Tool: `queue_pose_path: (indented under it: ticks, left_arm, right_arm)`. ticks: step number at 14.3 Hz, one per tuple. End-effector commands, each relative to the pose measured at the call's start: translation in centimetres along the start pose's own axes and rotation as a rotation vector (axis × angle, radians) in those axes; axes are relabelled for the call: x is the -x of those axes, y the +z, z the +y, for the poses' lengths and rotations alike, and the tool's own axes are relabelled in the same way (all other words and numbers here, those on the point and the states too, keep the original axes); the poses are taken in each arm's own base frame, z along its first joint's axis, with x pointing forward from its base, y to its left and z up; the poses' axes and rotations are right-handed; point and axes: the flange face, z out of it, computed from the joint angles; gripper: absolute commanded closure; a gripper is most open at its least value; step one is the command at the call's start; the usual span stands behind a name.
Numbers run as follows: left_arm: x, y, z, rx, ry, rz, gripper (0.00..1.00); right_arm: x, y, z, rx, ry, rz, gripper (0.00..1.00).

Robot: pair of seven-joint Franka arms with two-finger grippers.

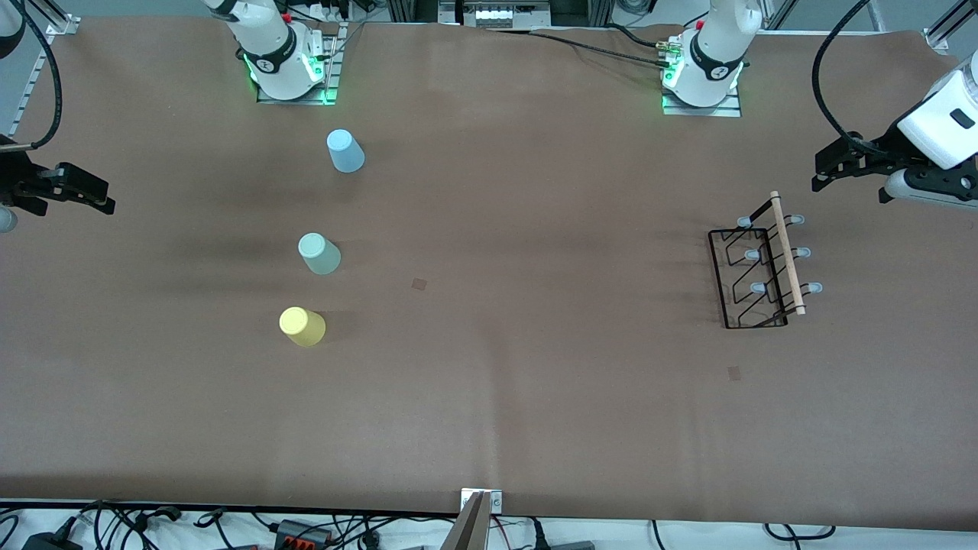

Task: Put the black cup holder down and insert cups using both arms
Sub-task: 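Move the left gripper to the black rack while the right gripper advances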

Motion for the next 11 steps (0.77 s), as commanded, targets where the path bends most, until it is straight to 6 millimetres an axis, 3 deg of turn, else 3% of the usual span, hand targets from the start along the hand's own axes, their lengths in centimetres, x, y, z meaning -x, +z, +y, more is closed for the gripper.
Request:
queue_pose_path:
  ticks: [1, 5, 7, 9, 11]
  left_arm:
    - [0.2, -0.1, -0.1, -0.005, 0.009, -0.004, 0.00]
    - [0.2, -0.1, -0.2, -0.005, 0.007, -0.004, 0.00]
    - [0.1, 0.0, -0.3, -0.004, 0.004, -0.007, 0.00]
    - [-0.3, 1.1, -0.5, -0.001, 0.003, -0.028, 0.00]
    - [-0.2, 3.3, -1.0, 0.019, -0.005, -0.145, 0.00]
  right_arm:
    - [-0.1, -0.1, -0.2, -0.010, -0.005, 0.000, 0.00]
    - [-0.2, 0.5, -0.1, -0.013, -0.016, -0.015, 0.00]
    - [-0.7, 4.0, -1.1, -0.025, -0.034, -0.149, 0.00]
    - [0.1, 5.1, -1.9, -0.030, -0.046, -0.233, 0.00]
    - [0.9, 6.6, -2.2, -0.035, -0.051, -0.275, 0.00]
